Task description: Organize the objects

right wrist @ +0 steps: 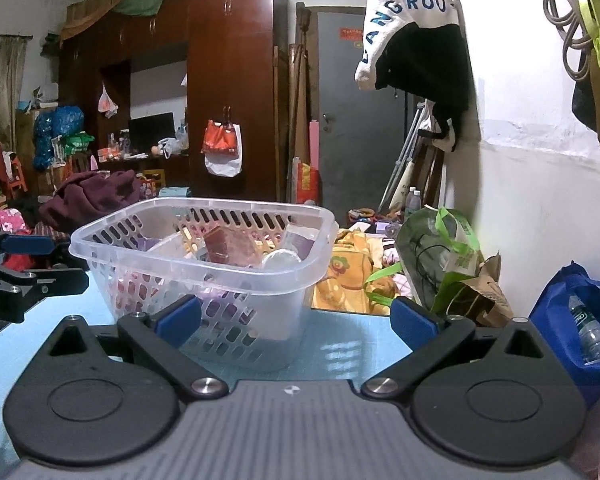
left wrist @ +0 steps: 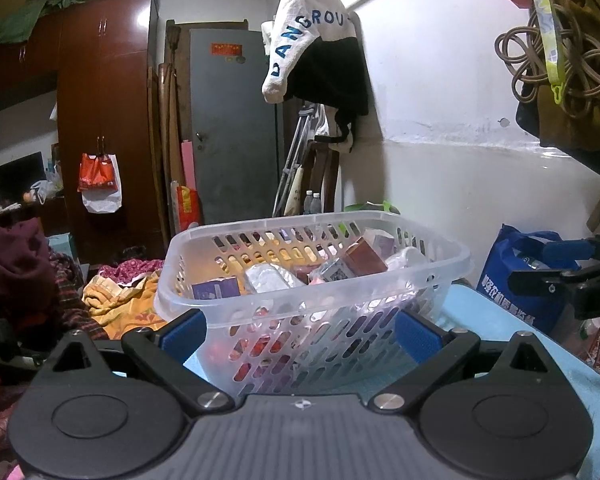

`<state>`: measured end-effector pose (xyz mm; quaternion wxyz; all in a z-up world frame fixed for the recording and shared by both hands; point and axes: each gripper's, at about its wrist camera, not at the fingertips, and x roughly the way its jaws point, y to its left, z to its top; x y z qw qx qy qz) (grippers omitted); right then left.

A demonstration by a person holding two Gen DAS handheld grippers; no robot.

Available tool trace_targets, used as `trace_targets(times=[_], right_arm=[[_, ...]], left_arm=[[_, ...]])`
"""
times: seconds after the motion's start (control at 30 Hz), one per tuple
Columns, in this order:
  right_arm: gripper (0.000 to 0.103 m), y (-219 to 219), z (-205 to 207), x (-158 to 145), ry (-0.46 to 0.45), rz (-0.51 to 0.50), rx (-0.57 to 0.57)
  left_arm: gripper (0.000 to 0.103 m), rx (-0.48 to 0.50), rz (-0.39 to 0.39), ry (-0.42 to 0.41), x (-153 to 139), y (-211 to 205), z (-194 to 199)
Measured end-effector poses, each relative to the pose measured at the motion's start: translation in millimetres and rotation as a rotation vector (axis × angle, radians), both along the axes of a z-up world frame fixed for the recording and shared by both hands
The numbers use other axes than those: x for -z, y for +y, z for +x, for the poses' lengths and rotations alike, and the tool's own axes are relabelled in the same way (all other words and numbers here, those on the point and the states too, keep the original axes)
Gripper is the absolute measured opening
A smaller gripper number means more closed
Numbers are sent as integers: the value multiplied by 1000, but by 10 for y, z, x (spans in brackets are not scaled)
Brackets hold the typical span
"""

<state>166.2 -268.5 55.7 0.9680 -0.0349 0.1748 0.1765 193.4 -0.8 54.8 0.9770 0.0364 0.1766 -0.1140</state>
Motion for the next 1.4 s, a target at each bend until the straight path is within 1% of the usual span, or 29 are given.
trace_targets(times=[0.13, 0.27, 0.43, 0.73, 1.03, 1.17, 1.4], right_arm=[[103, -17, 16, -50, -7, 4, 3], [103, 11, 6, -86, -15, -3, -4], [103, 61, 1, -67, -26, -28, -5], [103, 67, 38, -39, -16, -33, -19], [103, 76, 33, -27, -14, -37, -18], [103, 75, 34, -5, -10, -38, -16], [103, 43, 11, -33, -18, -35, -5]], left_arm=[[102, 6, -13, 15, 0, 1, 28], [102, -5, 0, -1, -4, -9, 23], [102, -10, -18, 11, 4, 25, 63], [102, 5, -27, 28, 47, 29, 82], [102, -5, -28, 28, 42, 20, 85], [102, 7, -46, 36, 40, 28, 96], [102, 4, -25, 27, 25, -21, 63]])
